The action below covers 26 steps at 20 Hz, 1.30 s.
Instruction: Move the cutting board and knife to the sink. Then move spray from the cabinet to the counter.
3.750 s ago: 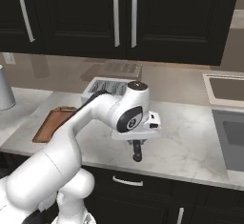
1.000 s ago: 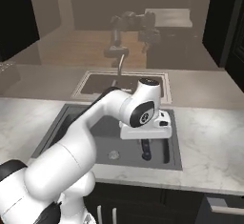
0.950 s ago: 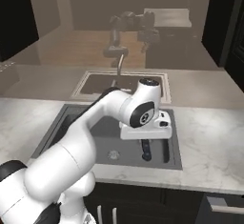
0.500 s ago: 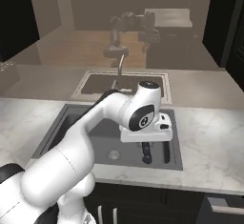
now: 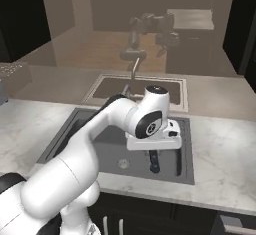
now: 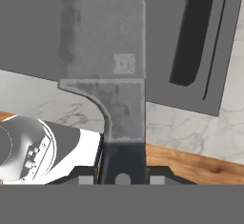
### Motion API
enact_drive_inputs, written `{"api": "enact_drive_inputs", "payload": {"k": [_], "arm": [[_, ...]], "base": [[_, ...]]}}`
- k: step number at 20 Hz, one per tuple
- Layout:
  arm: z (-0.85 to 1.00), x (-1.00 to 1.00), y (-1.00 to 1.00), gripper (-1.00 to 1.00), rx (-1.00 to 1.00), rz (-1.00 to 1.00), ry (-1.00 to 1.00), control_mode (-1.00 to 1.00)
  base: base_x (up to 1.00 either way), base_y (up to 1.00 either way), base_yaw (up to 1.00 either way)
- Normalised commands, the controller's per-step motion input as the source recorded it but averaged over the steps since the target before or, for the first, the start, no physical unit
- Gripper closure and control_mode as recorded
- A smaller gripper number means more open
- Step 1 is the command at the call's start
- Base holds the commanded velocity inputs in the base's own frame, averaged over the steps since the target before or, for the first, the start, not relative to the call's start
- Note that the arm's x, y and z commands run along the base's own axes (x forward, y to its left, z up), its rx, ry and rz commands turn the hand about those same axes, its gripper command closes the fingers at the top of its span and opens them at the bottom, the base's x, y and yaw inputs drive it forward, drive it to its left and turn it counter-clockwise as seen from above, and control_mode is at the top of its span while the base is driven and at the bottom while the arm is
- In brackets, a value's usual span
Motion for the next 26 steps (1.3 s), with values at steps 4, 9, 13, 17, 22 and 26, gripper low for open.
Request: {"api": "enact_drive_inputs", "payload": {"k": [4,9,13,17,22,26], "arm": [[-0.02,0.17,0.06,1.00,-0.08,0.20,-0.03,-1.00],[-0.12,0.24,0.19,1.00,-0.12,0.23,-0.02,-1.00],[-0.17,0.22,0.13,1.00,-0.09,0.30,0.00,-1.00],[-0.26,0.33,0.21,1.00,0.00,0.39,0.01,-1.00],[-0.34,0.56,0.15,1.00,0.01,0.33,0.01,-1.00],[-0.43,0.84,0.15,1.00,0.05,0.15,0.00,-1.00]], "base": [[0.00,0.00,0.00],[0.00,0.00,0.00],[0.00,0.00,0.00],[0.00,0.00,0.00],[0.00,0.00,0.00],[0.00,0.00,0.00]]}}
